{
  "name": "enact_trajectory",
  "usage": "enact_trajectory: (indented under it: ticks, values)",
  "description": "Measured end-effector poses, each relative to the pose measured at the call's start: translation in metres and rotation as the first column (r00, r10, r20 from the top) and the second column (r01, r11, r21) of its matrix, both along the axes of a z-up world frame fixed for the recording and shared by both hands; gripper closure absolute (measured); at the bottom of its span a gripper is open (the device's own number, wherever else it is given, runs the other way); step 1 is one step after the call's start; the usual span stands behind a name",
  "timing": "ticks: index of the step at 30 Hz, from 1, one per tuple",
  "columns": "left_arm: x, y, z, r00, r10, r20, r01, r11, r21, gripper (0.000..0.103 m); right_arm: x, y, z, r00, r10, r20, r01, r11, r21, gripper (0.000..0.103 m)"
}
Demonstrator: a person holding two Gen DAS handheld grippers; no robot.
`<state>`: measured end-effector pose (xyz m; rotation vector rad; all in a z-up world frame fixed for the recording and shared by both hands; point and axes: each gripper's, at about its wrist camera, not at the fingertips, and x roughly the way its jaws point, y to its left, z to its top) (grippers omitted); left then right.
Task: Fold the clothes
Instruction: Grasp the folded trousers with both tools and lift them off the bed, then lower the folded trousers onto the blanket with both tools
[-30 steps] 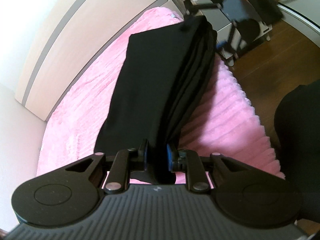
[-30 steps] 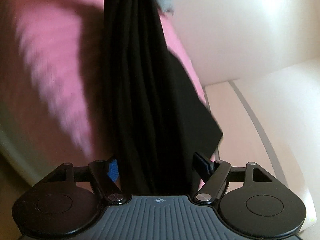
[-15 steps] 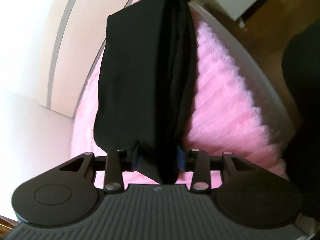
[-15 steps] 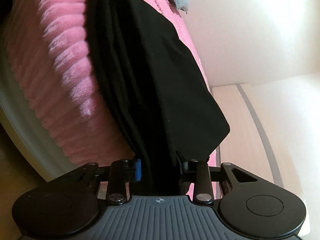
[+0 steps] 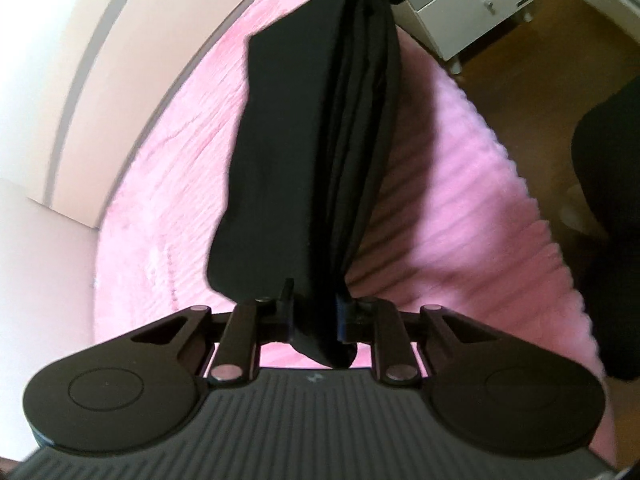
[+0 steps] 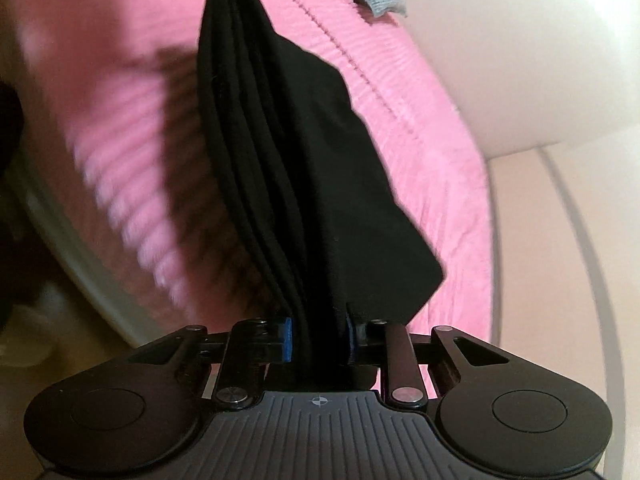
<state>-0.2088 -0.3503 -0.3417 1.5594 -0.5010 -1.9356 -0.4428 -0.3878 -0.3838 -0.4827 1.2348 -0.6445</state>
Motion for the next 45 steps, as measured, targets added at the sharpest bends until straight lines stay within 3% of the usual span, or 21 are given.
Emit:
enact_trajectory:
  ticks: [1, 7, 12, 19, 22, 25, 29, 31, 33, 35, 37, 38, 40, 42, 45]
  values:
    - [0.003, -0.007, 0.020, 1.000, 0.002, 0.002, -0.002, 1.000, 0.027, 0.087, -0.014, 0.014, 0.012, 1.000, -0.012, -0.001, 0.012, 0.999, 0.034, 0.082]
    - [0.022, -0.049, 0.128, 1.000, -0.006, -0.016, 0.009, 0.980, 0.197, 0.088, 0.007, 0.007, 0.124, 0.996, -0.094, 0.009, 0.087, 0.950, 0.300, 0.083]
    - [0.017, -0.080, 0.179, 0.998, -0.065, -0.003, 0.064, 0.969, 0.237, 0.088, -0.001, -0.007, 0.178, 0.984, -0.175, 0.046, 0.140, 0.896, 0.420, 0.083]
    - [-0.046, -0.179, 0.218, 0.995, -0.103, -0.003, 0.102, 0.975, 0.200, 0.087, -0.060, -0.085, 0.218, 0.968, -0.237, 0.083, 0.188, 0.901, 0.390, 0.084]
    - [-0.095, -0.245, 0.229, 0.996, -0.090, -0.011, 0.091, 0.987, 0.136, 0.087, -0.096, -0.150, 0.229, 0.969, -0.229, 0.095, 0.186, 0.925, 0.331, 0.084]
    - [-0.146, -0.316, 0.233, 0.998, -0.056, -0.032, 0.058, 0.996, 0.062, 0.087, -0.140, -0.229, 0.230, 0.972, -0.218, 0.092, 0.196, 0.960, 0.200, 0.083]
    - [-0.206, -0.400, 0.205, 0.999, -0.026, -0.048, 0.024, 0.999, -0.046, 0.088, -0.182, -0.312, 0.206, 0.976, -0.205, 0.080, 0.206, 0.978, -0.012, 0.083]
    - [-0.227, -0.426, 0.162, 0.999, -0.028, -0.044, 0.026, 0.998, -0.050, 0.088, -0.199, -0.344, 0.176, 0.977, -0.200, 0.079, 0.206, 0.975, -0.077, 0.081]
    - [-0.245, -0.445, 0.110, 0.999, -0.043, -0.025, 0.042, 0.998, -0.044, 0.087, -0.211, -0.363, 0.120, 0.980, -0.192, 0.054, 0.197, 0.974, -0.114, 0.081]
    - [-0.259, -0.454, 0.050, 0.998, -0.057, 0.010, 0.058, 0.998, -0.022, 0.087, -0.220, -0.375, 0.058, 0.976, -0.213, 0.045, 0.216, 0.974, -0.072, 0.080]
    - [-0.266, -0.455, -0.007, 0.998, -0.040, 0.044, 0.038, 0.998, 0.051, 0.086, -0.223, -0.379, 0.011, 0.971, -0.236, 0.039, 0.235, 0.972, 0.018, 0.077]
    - [-0.268, -0.452, -0.029, 0.997, -0.036, 0.073, 0.029, 0.995, 0.095, 0.086, -0.222, -0.375, -0.009, 0.971, -0.236, 0.032, 0.233, 0.969, 0.084, 0.068]
    - [-0.269, -0.439, -0.058, 0.991, -0.048, 0.128, 0.033, 0.993, 0.111, 0.083, -0.221, -0.356, -0.025, 0.977, -0.211, 0.030, 0.208, 0.975, 0.072, 0.062]
    - [-0.266, -0.432, -0.059, 0.991, -0.026, 0.130, 0.010, 0.992, 0.123, 0.079, -0.224, -0.342, -0.029, 0.975, -0.219, 0.043, 0.214, 0.973, 0.088, 0.043]
    - [-0.256, -0.430, -0.038, 0.995, 0.044, 0.095, -0.063, 0.974, 0.216, 0.077, -0.233, -0.339, 0.002, 0.934, -0.342, 0.102, 0.317, 0.927, 0.200, 0.042]
